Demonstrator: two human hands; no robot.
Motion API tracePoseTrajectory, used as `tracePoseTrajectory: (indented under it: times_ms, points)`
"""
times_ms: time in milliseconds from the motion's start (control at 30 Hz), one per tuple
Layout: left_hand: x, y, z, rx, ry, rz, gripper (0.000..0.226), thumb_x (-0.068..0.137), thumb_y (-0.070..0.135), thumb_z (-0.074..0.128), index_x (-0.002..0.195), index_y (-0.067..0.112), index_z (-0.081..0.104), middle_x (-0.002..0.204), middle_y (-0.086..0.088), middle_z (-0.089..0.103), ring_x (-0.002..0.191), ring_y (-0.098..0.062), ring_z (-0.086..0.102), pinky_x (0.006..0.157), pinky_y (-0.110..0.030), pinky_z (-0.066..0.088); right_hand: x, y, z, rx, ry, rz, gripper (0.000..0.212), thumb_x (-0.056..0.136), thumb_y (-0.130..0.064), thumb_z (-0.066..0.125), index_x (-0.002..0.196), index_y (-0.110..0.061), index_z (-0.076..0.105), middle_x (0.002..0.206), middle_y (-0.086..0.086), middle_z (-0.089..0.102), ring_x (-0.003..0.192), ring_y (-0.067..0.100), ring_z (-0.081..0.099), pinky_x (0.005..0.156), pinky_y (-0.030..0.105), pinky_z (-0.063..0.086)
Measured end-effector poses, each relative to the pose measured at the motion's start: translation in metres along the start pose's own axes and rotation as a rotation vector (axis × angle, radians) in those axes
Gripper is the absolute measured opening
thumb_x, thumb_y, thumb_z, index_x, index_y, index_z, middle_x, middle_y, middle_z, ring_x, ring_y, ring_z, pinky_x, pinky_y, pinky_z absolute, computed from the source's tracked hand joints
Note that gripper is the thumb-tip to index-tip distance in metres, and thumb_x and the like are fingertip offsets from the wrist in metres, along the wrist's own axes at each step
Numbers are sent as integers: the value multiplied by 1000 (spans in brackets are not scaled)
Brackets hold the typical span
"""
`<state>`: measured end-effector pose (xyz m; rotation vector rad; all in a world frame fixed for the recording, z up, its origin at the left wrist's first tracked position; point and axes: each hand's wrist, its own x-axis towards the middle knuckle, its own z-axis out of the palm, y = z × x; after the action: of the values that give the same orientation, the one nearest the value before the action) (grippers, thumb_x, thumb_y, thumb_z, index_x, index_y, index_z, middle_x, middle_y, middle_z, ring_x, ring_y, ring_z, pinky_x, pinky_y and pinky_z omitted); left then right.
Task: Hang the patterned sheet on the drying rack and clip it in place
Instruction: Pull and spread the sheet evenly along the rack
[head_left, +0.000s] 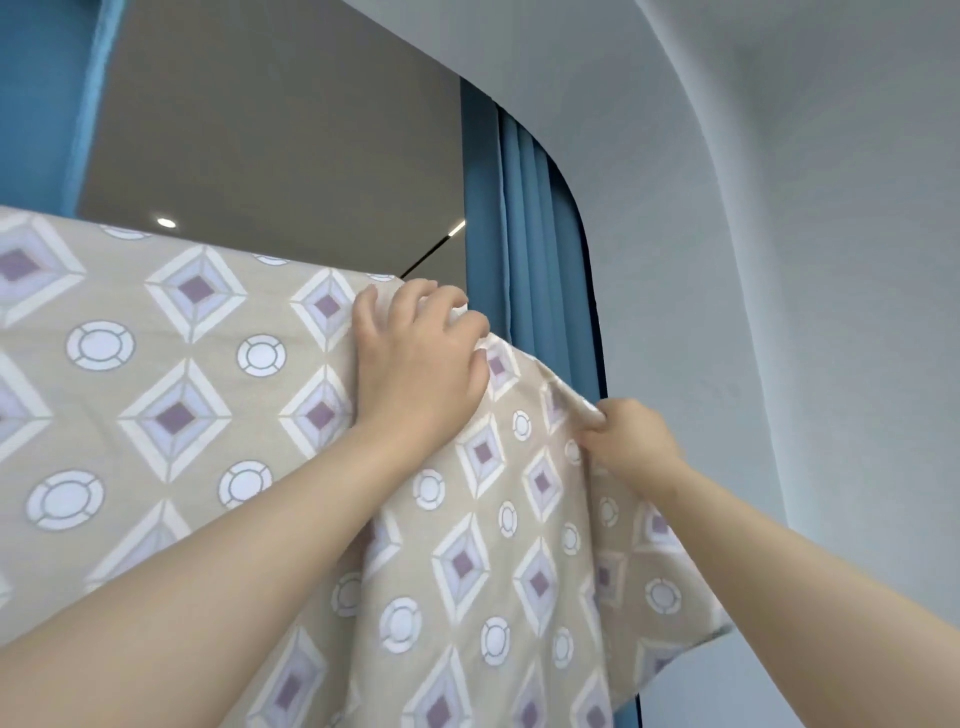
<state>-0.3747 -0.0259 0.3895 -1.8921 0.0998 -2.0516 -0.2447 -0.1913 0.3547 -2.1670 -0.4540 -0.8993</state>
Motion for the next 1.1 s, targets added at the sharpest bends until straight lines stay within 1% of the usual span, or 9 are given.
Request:
tracePoseTrajectory:
  times_ms: [100, 333, 467, 533, 600, 667, 833, 967, 1100]
  points:
    - [-12, -1, -8, -177, -42, -195, 22, 74, 25, 51, 85, 20, 69, 108, -2, 63, 103, -27, 52, 85, -37, 33, 6, 6, -9, 105, 165, 125, 5, 83, -16, 53, 79, -14, 55, 82, 9, 58, 76, 30, 52, 60, 29, 37]
    - [-74, 18, -10, -349, -137, -385, 18, 75, 15, 63, 93, 17, 68, 103, -5, 54, 93, -28, 52, 80, -32, 39, -41, 10, 22, 524, -114, 255, 25, 85, -27, 59, 87, -11, 40, 73, 3, 46, 53, 19, 45, 47, 26, 37]
    - [-102, 29, -14, -439, -177, -459, 20, 76, 13, 68, 95, 17, 67, 100, -3, 49, 92, -25, 54, 73, -27, 37, -66, 39, 41, 426, -28, 402, 40, 73, -42, 69, 86, -16, 41, 96, 6, 57, 87, 28, 58, 84, 45, 49]
    - [-113, 31, -16, -483, -190, -459, 21, 79, 23, 63, 99, 17, 66, 97, 1, 45, 89, -24, 54, 75, -28, 39, -76, 52, 43, 470, -43, 525, 56, 71, -48, 70, 105, -13, 44, 114, 8, 54, 104, 32, 54, 88, 47, 48]
    - [-122, 34, -20, -539, -218, -497, 34, 80, 38, 48, 105, 19, 63, 95, 6, 40, 88, -20, 52, 78, -29, 41, -94, 58, 44, 682, -166, 692, 71, 73, -53, 70, 123, -12, 40, 126, 8, 46, 116, 33, 47, 85, 44, 45]
    - [-130, 38, -25, -613, -243, -565, 38, 82, 38, 41, 110, 21, 60, 93, 10, 38, 88, -16, 51, 78, -29, 40, -114, 61, 50, 972, -386, 821, 70, 72, -58, 70, 123, -18, 42, 127, 7, 43, 118, 32, 47, 82, 47, 49]
    - [-159, 46, -32, -737, -231, -601, 35, 85, 26, 40, 116, 20, 54, 94, 17, 44, 83, -5, 48, 72, -13, 32, -147, 62, 84, 1064, -639, 804, 36, 83, -39, 67, 111, -22, 54, 100, 5, 65, 73, 17, 60, 48, 24, 45]
    - [-183, 43, -38, -695, -202, -706, 30, 87, 21, 51, 117, 23, 52, 95, 12, 43, 86, -1, 53, 78, -23, 42, -149, 57, 86, 1017, -550, 743, 12, 89, -27, 61, 87, -16, 58, 76, 1, 58, 60, 12, 48, 48, 21, 42]
    - [-213, 47, -41, -535, -266, -825, 44, 79, 12, 69, 120, 11, 52, 108, 4, 36, 102, -23, 52, 92, -30, 36, -146, 65, 86, 1165, 13, 789, 19, 94, -18, 48, 76, -17, 50, 65, 0, 45, 55, 13, 39, 52, 25, 36]
